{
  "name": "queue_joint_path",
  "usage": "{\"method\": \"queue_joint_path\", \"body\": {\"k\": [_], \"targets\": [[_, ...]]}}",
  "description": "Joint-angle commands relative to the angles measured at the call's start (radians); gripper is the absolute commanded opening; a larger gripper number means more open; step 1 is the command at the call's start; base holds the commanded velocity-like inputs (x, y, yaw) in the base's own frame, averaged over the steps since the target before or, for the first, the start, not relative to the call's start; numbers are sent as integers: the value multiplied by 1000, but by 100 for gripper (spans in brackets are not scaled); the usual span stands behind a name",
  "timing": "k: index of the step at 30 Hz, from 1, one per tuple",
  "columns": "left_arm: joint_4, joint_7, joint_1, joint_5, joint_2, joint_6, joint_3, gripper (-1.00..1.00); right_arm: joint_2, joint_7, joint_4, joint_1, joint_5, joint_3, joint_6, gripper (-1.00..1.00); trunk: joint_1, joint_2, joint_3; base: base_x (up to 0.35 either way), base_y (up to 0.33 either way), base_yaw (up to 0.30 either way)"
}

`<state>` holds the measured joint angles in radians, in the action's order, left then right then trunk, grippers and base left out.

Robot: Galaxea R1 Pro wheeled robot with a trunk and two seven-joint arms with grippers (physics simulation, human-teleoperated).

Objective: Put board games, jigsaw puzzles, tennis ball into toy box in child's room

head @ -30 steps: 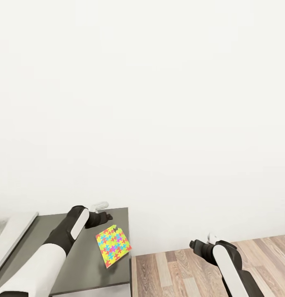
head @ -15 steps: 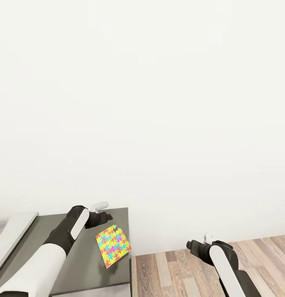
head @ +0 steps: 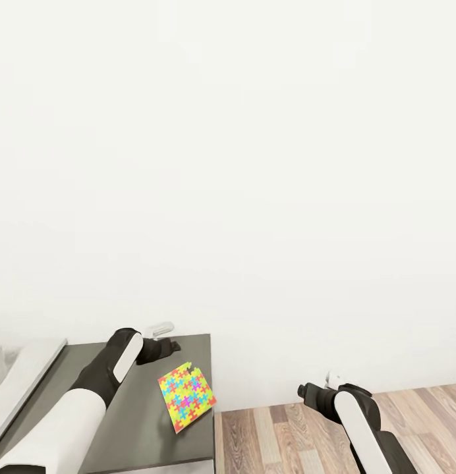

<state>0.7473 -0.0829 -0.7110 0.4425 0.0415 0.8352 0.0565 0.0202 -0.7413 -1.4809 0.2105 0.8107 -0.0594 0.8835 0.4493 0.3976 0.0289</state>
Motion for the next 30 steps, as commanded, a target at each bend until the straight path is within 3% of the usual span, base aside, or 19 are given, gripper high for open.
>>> {"method": "queue_joint_path", "body": {"k": [1, 14, 20, 30], "targets": [[1, -9, -1, 10, 1, 3, 5, 100, 1, -10, -1, 1, 9, -2, 2, 100, 1, 2, 3, 1, 1, 3], [1, -5, -1, 20, 4, 70, 1, 100, 1, -10, -1, 1, 9, -2, 2, 100, 1, 2, 17, 0, -18, 0], [1, -7, -1, 23, 1, 73, 1, 100, 1, -10, -1, 1, 8, -3, 2, 100, 1, 2, 18, 0, -186, 0], [1, -9, -1, 23, 0, 71, 2, 100, 1, -10, -1, 1, 10, -3, 2, 100, 1, 2, 19, 0, -23, 0]]}}
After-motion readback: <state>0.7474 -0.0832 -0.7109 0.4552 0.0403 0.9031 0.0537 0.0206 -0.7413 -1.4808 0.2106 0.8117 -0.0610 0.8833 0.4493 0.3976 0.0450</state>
